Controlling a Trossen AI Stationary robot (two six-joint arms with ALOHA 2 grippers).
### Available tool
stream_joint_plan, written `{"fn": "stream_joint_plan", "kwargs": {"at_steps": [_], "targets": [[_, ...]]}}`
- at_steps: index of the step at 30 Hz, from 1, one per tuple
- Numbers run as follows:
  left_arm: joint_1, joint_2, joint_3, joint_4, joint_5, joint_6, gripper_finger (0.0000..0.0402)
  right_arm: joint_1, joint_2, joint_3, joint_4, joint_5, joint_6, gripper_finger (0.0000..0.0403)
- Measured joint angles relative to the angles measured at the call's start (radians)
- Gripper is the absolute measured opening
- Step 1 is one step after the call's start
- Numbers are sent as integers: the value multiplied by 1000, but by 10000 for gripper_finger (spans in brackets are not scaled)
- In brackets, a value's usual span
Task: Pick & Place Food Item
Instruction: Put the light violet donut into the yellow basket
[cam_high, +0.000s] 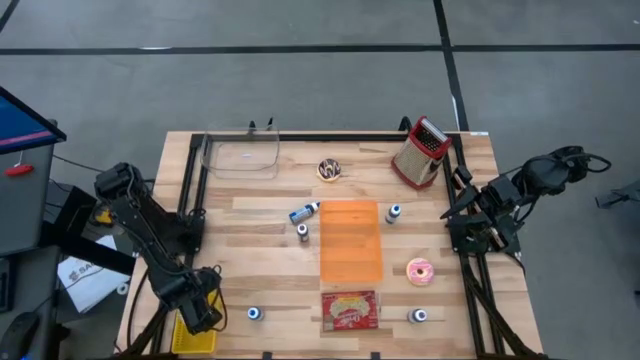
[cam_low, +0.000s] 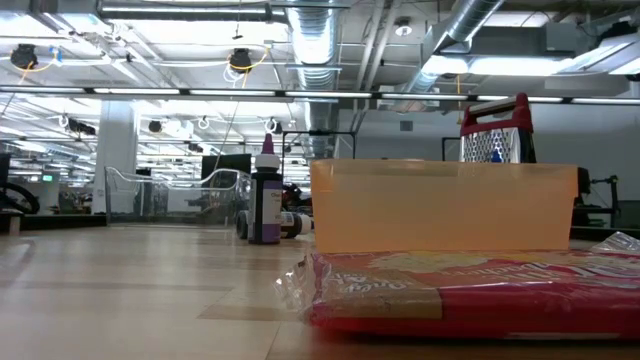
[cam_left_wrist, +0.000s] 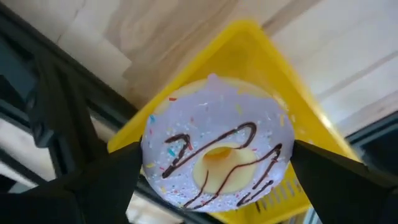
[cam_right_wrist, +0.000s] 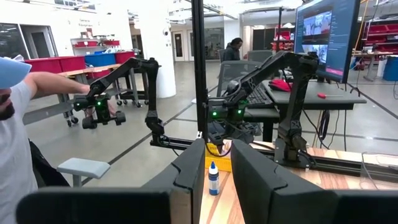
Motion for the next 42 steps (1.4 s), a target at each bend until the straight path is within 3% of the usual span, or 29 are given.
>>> {"fn": "stream_joint_plan", "kwargs": {"at_steps": [2,5,16,23,30,33,35,38,41,42], "targets": [[2,-11,0,-7,17,13,400,0,0,0,0,0,0,73],[-16,-37,0,-7,-72,-31,400,0,0,0,0,0,1,73],[-64,-123,0,-12,-179,-154,399,0,0,0,0,2,3,73],[-66,-118,0,-3,-103,-168,400,0,0,0,3,3,6,73],[-73,-118,0,15,-162,-181,400,0,0,0,5,3,3,73],[-64,-116,0,8,-49,-159,400,0,0,0,7,3,3,73],[-74,-116,0,7,-103,-184,400,0,0,0,8,3,3,73],[-76,-116,-3,6,-27,-174,400,0,0,0,8,3,3,73],[-89,-115,-3,5,-77,-203,400,0,0,0,8,3,3,73],[-92,-111,-3,5,-50,-193,400,0,0,0,8,3,3,73]]}}
